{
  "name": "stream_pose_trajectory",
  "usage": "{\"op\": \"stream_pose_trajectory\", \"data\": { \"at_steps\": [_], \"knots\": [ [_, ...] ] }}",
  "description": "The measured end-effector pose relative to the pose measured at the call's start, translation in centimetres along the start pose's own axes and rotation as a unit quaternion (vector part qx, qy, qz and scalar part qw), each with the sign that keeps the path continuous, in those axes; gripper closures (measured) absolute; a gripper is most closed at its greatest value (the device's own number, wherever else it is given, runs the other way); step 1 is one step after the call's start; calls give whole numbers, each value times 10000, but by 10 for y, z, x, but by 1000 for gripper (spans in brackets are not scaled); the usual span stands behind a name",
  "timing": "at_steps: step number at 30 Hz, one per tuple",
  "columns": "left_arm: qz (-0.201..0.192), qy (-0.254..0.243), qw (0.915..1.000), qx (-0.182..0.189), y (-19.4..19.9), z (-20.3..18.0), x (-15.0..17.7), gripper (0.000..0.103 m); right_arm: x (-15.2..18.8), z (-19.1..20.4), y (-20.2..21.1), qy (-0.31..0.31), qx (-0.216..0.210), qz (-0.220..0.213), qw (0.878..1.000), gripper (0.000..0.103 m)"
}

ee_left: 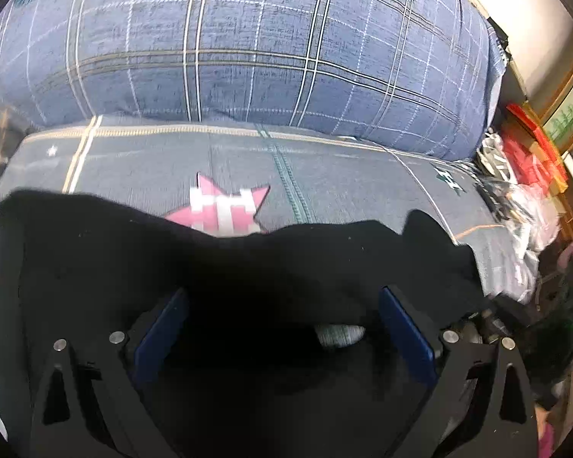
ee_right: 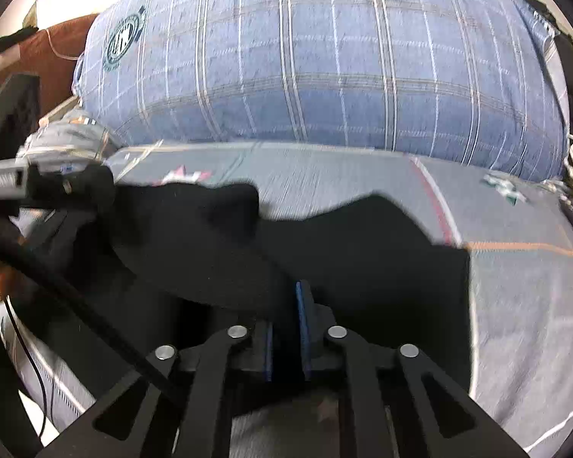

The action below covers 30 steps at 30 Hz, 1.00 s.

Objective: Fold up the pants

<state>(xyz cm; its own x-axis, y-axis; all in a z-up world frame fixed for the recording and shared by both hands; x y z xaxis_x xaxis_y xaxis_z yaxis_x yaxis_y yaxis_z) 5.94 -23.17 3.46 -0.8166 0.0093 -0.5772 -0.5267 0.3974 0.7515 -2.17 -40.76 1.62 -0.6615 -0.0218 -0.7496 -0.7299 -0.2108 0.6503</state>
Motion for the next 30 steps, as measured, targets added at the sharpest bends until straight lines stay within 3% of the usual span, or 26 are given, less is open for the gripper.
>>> {"op": "stream_pose_trajectory", "data": {
  "at_steps": [5,9,10,11,12,13,15,22,27,30],
  "knots": [
    [-206,43,9998,-70,-14,-1,-27,4,-59,-19,-17,-50,176,-384,9991,95],
    [-141,189,9996,-147,-15,4,-34,4,-109,-25,-55,-106,254,-644,9975,95],
    [-128,177,9997,-139,-13,4,-33,4,-118,-29,-70,-220,216,-666,9973,93],
    [-130,152,9997,-134,-10,5,-32,4,-119,-33,-80,-351,166,-561,9977,78],
    [-136,112,9998,-133,-4,6,-29,4,-118,-36,-88,-512,108,-380,9979,49],
    [-131,80,9998,-136,0,7,-25,4,-115,-39,-89,-656,13,-285,9974,42],
    [-105,15,9998,-152,7,12,-18,4,-106,-47,-74,-766,-143,-374,9963,41],
    [-156,17,9996,-216,27,24,15,4,-46,-94,-18,-589,493,-166,9969,21],
    [-85,248,9996,-116,36,25,37,4,-22,-113,-36,-893,318,115,9954,21],
    [-34,304,9994,-190,43,32,48,4,-16,-108,-53,-744,487,259,9957,24]
  ]
}}
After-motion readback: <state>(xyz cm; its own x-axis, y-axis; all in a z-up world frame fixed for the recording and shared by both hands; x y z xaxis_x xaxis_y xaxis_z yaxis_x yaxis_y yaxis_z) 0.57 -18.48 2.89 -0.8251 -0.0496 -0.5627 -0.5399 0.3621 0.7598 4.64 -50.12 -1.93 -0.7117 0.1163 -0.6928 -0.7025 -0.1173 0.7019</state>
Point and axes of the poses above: each gripper's, at about its wrist camera, not at the fingertips, and y roughly against the way its jaws point, z to its left, x to its underside, the point moved 6 cm from there along -y, roughly the way its jaws point, and after that the axes turned 5 degrees about -z, right-handed, at the moved point
